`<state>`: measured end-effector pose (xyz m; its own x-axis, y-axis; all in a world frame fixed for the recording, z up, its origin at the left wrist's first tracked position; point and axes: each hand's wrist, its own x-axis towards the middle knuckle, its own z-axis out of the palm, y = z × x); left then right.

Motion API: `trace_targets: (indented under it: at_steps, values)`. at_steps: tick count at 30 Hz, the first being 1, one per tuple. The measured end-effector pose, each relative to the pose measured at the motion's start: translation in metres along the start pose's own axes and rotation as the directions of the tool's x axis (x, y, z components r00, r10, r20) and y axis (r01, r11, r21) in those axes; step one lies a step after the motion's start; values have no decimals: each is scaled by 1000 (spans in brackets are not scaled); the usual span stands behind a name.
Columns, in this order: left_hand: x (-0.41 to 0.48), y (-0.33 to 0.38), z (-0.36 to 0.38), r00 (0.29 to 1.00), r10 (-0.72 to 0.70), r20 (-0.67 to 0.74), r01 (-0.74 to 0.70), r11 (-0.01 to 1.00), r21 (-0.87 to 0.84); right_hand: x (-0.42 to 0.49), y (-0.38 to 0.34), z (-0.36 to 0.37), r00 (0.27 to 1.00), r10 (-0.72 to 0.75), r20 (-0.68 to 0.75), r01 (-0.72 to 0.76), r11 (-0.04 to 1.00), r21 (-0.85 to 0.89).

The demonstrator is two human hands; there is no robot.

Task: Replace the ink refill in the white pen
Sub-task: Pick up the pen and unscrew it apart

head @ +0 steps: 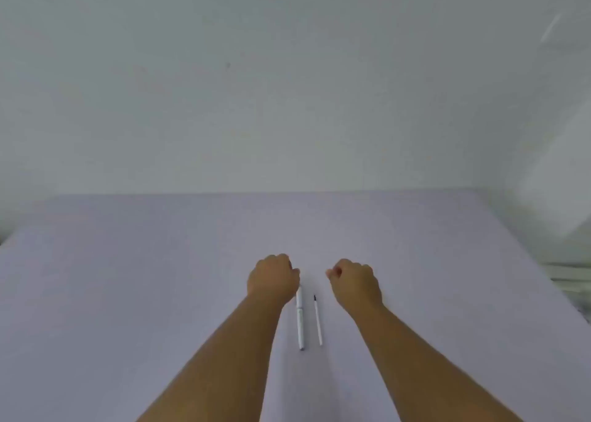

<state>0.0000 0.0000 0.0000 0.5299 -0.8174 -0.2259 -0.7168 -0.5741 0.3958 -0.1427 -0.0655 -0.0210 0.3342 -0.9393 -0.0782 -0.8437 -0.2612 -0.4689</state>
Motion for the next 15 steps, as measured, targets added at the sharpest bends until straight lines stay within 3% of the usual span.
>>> trace_targets:
  at_steps: [8, 15]
  values:
    - [4, -21, 72, 951, -236, 201, 270, 949, -162, -3, 26, 51, 991, 43, 123, -40, 999, -23]
    - [6, -27, 88, 923, -293, 248, 345, 916, -203, 0, 29, 59, 987, 46, 156, -48, 999, 11]
